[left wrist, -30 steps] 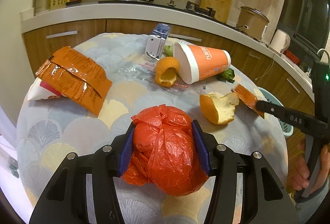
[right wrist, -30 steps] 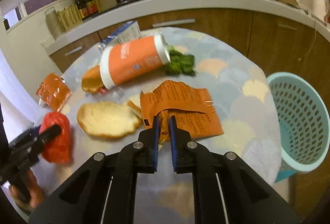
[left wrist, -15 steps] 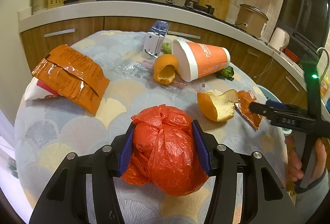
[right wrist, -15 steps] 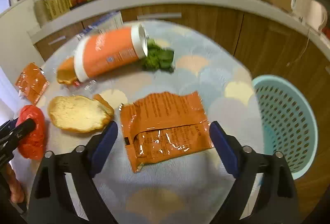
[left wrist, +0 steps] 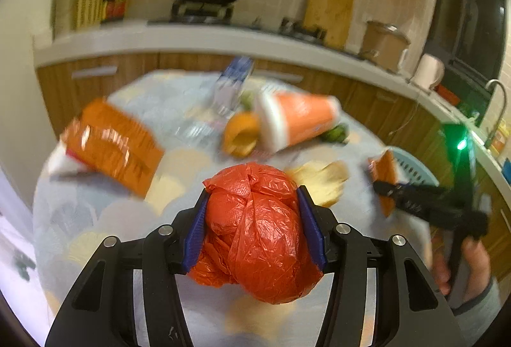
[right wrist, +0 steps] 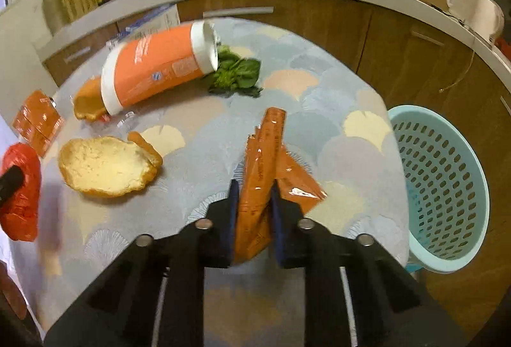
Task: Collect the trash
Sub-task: 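Lift the orange wrapper with the right gripper and carry it over the blue basket, then drop the red bag into the basket with the left gripper while the right gripper releases the wrapper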
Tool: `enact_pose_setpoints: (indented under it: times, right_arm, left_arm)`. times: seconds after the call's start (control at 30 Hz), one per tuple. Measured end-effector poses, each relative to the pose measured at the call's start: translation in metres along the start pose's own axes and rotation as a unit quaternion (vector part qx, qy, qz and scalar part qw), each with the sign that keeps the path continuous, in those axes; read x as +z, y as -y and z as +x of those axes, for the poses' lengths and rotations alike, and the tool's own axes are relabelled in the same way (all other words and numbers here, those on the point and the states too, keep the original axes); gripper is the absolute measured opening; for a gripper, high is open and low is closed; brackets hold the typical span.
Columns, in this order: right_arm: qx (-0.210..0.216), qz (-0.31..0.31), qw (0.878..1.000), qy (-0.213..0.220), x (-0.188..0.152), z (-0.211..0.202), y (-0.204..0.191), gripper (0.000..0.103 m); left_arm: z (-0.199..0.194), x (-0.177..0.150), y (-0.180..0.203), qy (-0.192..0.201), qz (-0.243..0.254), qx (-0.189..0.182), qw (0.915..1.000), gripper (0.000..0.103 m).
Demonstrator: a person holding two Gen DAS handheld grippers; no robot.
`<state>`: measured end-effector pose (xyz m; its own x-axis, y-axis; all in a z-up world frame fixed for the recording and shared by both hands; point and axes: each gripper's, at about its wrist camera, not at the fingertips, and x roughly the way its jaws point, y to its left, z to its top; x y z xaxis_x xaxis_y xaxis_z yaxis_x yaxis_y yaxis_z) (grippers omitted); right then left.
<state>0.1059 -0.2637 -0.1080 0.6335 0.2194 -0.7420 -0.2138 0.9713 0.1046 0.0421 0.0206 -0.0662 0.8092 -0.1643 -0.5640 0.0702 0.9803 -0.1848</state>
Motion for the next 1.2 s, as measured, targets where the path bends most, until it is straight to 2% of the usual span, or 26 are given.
enact_pose_setpoints:
  times: [0.13,0.27,0.4,0.6,0.7,0.87,1.1,1.2]
  right_arm:
    - [0.005,0.015,0.999,0.033,0.007,-0.022,0.017,0.007]
    - [0.003,0.03,0.998,0.057,0.013,-0.042,0.042,0.007]
    - [-0.011,0.049,0.995,0.082,0.017,-0.061,0.078,0.007]
    - [-0.039,0.093,0.99,0.094,0.013,-0.073,0.14,0.007]
    - [-0.046,0.117,0.988,0.09,0.006,-0.072,0.168,0.007]
    - [-0.056,0.157,0.984,0.068,-0.008,-0.061,0.212,0.007]
    - [-0.049,0.201,0.978,0.02,-0.023,-0.032,0.248,0.008]
    - [-0.075,0.208,0.975,-0.009,-0.026,-0.017,0.254,0.009]
  left_arm:
    - [-0.011,0.017,0.04,0.026,0.037,-0.027,0.9986,0.051]
    - [0.002,0.029,0.083,0.026,0.068,-0.059,0.9956,0.051]
    - [0.022,0.039,0.12,0.023,0.069,-0.114,0.9908,0.051]
    - [0.061,0.053,0.179,-0.014,0.076,-0.184,0.9798,0.051]
    - [0.079,0.054,0.209,-0.019,0.096,-0.187,0.9773,0.051]
    - [0.127,0.054,0.245,-0.068,0.088,-0.215,0.9703,0.051]
    - [0.19,0.047,0.286,-0.117,0.091,-0.205,0.9676,0.051]
    - [0.21,0.041,0.293,-0.132,0.086,-0.196,0.9678,0.052]
